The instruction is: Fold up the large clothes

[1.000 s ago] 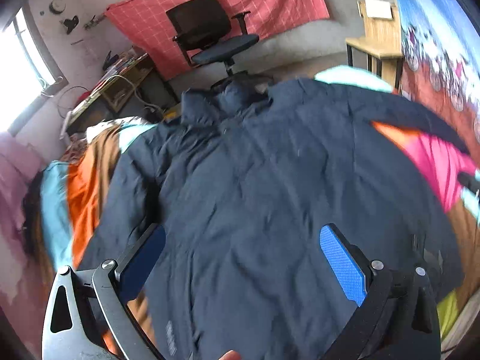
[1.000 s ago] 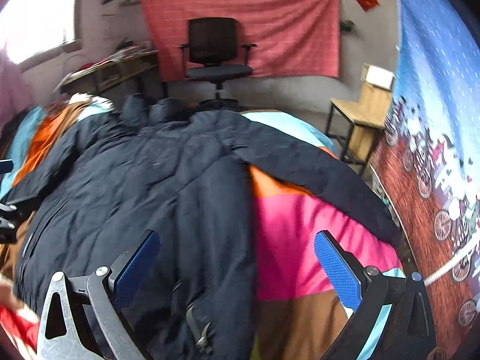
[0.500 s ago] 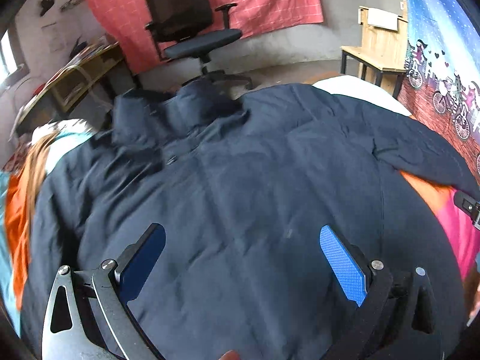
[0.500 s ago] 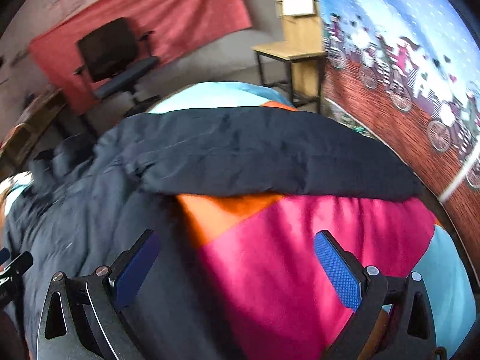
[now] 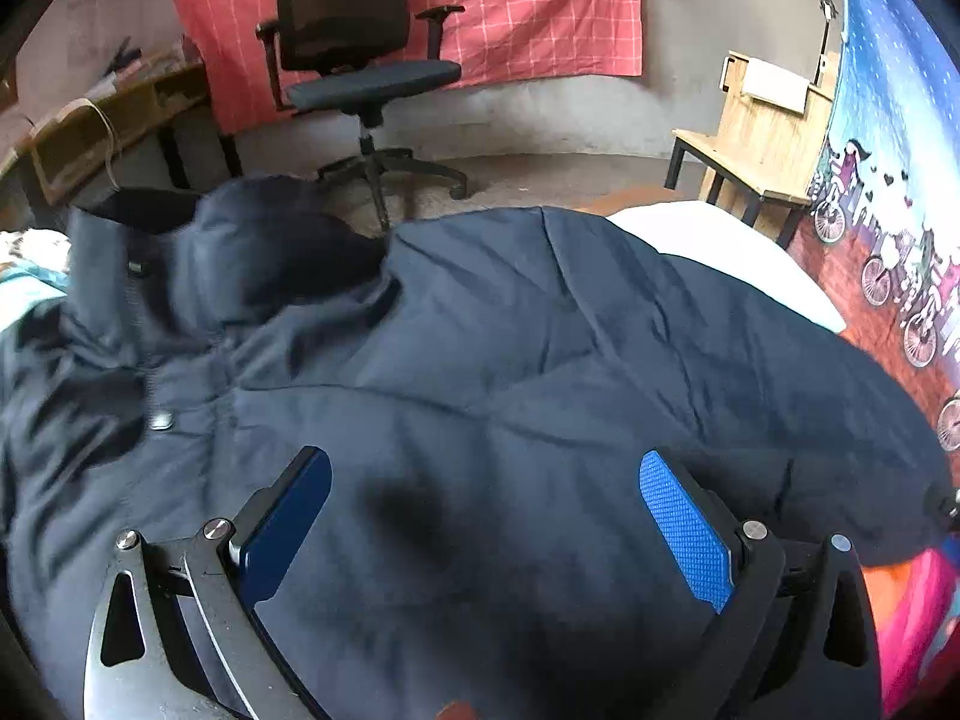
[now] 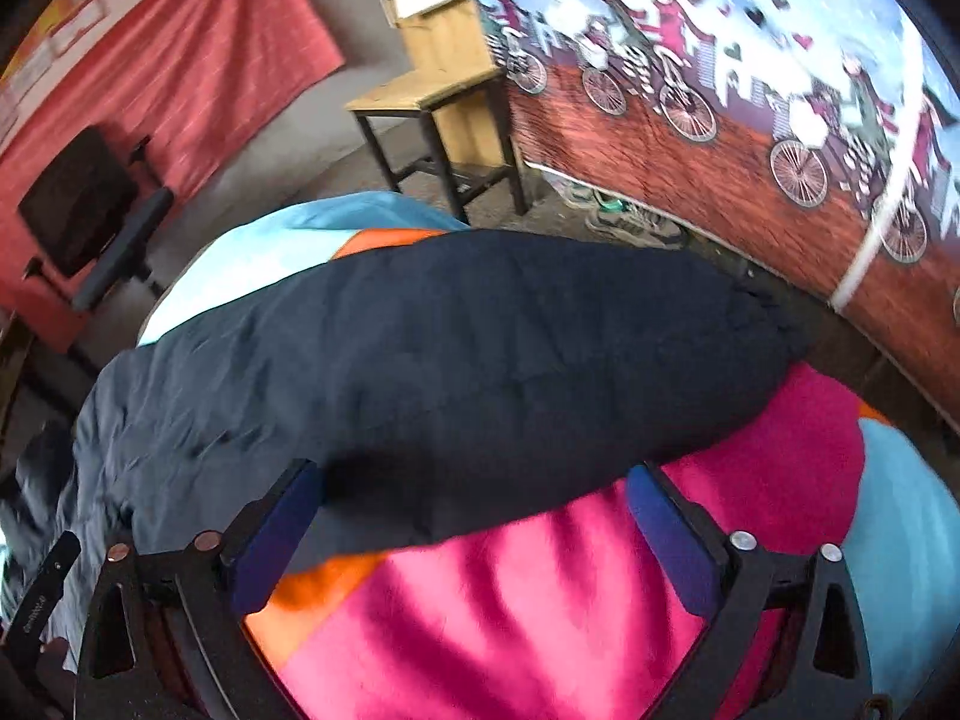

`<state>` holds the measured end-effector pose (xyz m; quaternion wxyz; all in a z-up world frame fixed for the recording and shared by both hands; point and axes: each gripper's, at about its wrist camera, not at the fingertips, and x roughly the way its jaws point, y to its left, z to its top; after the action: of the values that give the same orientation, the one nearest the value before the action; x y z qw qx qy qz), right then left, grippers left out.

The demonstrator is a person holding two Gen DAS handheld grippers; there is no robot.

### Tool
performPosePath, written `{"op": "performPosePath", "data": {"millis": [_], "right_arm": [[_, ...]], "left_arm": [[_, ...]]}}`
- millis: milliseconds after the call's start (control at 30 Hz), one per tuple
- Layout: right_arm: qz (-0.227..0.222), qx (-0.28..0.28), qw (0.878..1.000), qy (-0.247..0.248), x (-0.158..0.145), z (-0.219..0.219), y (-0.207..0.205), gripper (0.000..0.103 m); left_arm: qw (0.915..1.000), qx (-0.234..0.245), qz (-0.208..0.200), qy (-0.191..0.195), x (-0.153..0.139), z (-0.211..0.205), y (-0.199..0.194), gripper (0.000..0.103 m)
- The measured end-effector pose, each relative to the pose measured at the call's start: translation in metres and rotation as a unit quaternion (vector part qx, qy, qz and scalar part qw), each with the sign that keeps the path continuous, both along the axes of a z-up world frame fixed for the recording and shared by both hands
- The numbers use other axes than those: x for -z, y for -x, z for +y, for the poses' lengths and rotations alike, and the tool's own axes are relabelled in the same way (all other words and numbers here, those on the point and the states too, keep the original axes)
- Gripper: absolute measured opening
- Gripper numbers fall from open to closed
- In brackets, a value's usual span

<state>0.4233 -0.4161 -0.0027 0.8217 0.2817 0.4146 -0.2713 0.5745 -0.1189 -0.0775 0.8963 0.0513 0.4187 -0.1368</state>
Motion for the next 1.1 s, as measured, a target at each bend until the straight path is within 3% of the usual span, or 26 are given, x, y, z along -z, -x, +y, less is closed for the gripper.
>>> {"op": "performPosePath", "data": {"millis": [100,267,333,467,567,733,867,967,1100], "right_arm": [[-0.008,0.017,1.0,0.008,0.004,-0.002,-0.005,0.08],[-0.022,0.039,0.997,0.064,-0.01,0.002,-0.008,0.03],[-0.043,0.029,0.996,0.077,-0.02,0.005,-0.008,0.019],[-0.088,-0.011,0.988,0.129,-0.053,0.021,-0.013,0.011],[-0.121,-0.06,0.971,0.199,-0.092,0.045,-0.023,0.01],[-0.166,-0.166,0.922,0.307,-0.149,0.117,-0.048,0.009],[-0.186,-0.246,0.888,0.342,-0.168,0.184,-0.064,0.009],[-0.195,-0.318,0.855,0.359,-0.167,0.247,-0.072,0.009],[-0.171,-0.443,0.791,0.385,-0.14,0.344,-0.078,0.008]], "left_arm": [[0.9998,0.002,0.016,0.009,0.009,-0.002,-0.012,0.101],[0.9993,0.013,0.031,-0.015,0.022,-0.007,-0.019,0.101],[0.9987,0.014,0.036,-0.033,0.027,-0.01,-0.019,0.101],[0.9991,0.014,0.037,-0.014,0.022,-0.002,-0.019,0.101],[0.9993,0.008,0.036,0.012,0.007,0.015,-0.011,0.101],[0.9994,-0.022,0.021,0.015,-0.027,0.064,0.017,0.101],[0.9978,-0.065,0.008,0.009,-0.047,0.119,0.048,0.101],[0.9945,-0.104,0.004,0.017,-0.054,0.169,0.069,0.101],[0.9855,-0.167,0.0,0.03,-0.058,0.239,0.093,0.101]]}}
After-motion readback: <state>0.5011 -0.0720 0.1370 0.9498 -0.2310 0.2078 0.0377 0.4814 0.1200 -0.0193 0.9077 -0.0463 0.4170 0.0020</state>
